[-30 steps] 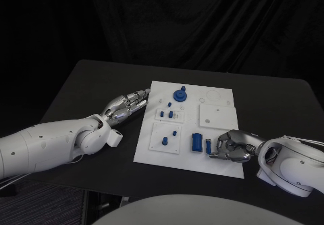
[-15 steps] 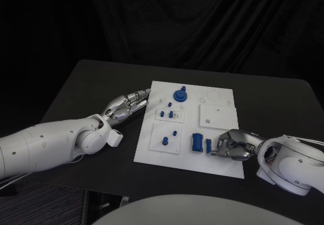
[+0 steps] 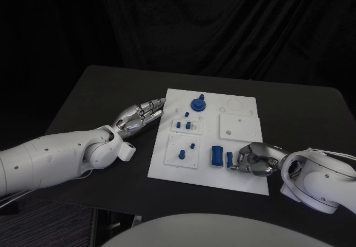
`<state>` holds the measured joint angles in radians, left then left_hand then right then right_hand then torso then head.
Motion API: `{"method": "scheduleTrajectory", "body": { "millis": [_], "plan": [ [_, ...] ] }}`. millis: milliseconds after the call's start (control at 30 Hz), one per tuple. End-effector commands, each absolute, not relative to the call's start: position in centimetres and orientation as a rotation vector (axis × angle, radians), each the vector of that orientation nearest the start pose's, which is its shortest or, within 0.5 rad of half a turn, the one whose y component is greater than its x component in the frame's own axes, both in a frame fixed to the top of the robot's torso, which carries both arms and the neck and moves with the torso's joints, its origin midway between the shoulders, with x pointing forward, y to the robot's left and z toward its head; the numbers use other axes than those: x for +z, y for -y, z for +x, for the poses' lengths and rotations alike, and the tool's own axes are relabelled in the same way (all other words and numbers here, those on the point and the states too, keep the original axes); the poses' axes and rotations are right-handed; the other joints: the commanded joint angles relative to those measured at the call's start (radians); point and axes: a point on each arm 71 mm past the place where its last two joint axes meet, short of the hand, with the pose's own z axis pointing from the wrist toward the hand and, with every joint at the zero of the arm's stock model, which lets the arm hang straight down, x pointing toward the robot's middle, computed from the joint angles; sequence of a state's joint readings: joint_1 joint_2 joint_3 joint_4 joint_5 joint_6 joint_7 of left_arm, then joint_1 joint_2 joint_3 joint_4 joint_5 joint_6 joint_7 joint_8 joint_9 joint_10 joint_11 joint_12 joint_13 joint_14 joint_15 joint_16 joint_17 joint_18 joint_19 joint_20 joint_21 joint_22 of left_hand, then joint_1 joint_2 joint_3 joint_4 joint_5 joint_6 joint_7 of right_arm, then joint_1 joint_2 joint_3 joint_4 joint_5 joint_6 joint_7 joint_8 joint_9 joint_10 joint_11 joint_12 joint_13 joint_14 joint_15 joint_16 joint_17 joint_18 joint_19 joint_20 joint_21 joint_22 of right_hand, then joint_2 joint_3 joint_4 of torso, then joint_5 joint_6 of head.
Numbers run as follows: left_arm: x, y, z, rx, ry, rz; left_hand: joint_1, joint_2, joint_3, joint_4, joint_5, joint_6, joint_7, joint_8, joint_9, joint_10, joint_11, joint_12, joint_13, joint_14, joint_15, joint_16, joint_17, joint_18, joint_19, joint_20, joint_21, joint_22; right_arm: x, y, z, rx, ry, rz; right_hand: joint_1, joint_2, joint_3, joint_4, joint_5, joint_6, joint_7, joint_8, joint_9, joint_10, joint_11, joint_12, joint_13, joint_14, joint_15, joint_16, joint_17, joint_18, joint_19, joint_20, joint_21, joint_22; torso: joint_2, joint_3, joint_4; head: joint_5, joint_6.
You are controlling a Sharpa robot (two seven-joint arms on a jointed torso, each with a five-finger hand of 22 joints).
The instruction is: Assemble the parts on the task board
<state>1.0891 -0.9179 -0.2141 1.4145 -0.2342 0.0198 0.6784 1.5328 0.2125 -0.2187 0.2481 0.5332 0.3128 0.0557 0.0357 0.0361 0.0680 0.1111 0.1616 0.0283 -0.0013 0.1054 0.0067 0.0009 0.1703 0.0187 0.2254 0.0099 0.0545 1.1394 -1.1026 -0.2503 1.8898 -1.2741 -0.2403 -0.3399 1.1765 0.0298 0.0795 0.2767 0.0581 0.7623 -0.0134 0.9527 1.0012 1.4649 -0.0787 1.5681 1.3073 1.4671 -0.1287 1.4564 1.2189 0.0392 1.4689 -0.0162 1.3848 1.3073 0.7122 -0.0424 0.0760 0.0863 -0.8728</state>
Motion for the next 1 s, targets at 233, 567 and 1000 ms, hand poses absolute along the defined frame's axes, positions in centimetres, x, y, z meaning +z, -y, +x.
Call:
{"method": "scheduleTrajectory", "body": {
  "millis": [233, 567, 1000],
  "plan": [
    [-27.4, -26.0, 43.9, -1.722, -1.587, -0.831, 0.012, 0.0, 0.001, -0.005, 0.007, 0.0, 0.008, 0.003, 0.002, 0.001, -0.003, 0.003, 0.001, 0.001, 0.002, -0.007, -0.001, 0.011, 0.0, 0.003, 0.004, 0.0, -26.8, 23.2, 36.0, 0.543, -2.203, 0.095, 0.033, -0.001, 0.005, -0.021, 0.012, 0.001, -0.006, 0.003, 0.003, 0.106, -0.005, 0.003, 0.263, 0.045, -0.009, -0.007, -0.006, 0.01, 0.029, -0.007, -0.012, 0.198, 0.0, -0.0001, 0.0004, 0.0, 0.0],
    [-27.3, -26.1, 43.8, -1.72, -1.582, -0.831, 0.013, 0.0, 0.001, -0.005, 0.007, 0.001, 0.009, 0.003, 0.002, 0.001, -0.003, 0.003, 0.001, 0.001, 0.002, -0.007, -0.001, 0.011, 0.0, 0.003, 0.004, 0.0, -26.8, 23.0, 35.9, 0.56, -2.206, 0.094, 0.059, -0.027, -0.006, -0.043, 0.002, -0.002, -0.003, 0.0, 0.005, 0.106, -0.003, 0.003, 0.263, 0.044, -0.008, -0.01, -0.011, 0.012, 0.026, -0.007, -0.02, 0.195, 0.0, 0.0002, -0.0005, 0.002, 0.0],
    [-27.1, -26.4, 43.8, -1.707, -1.538, -0.809, 0.007, -0.007, -0.004, -0.004, 0.002, 0.008, 0.005, 0.005, 0.002, 0.004, -0.003, 0.008, 0.002, 0.001, -0.006, -0.007, -0.001, 0.011, -0.001, -0.006, 0.004, -0.002, -23.3, 23.2, 36.2, 0.83, -1.748, 0.144, -0.127, -0.19, -0.23, 0.021, -0.009, -0.024, -0.002, -0.002, 0.015, 0.106, -0.002, 0.003, 0.263, 0.046, -0.008, -0.005, 0.008, 0.011, 0.025, -0.008, -0.021, 0.196, 0.0, 0.0007, -0.0016, -0.006, 0.0]
  ]
}}
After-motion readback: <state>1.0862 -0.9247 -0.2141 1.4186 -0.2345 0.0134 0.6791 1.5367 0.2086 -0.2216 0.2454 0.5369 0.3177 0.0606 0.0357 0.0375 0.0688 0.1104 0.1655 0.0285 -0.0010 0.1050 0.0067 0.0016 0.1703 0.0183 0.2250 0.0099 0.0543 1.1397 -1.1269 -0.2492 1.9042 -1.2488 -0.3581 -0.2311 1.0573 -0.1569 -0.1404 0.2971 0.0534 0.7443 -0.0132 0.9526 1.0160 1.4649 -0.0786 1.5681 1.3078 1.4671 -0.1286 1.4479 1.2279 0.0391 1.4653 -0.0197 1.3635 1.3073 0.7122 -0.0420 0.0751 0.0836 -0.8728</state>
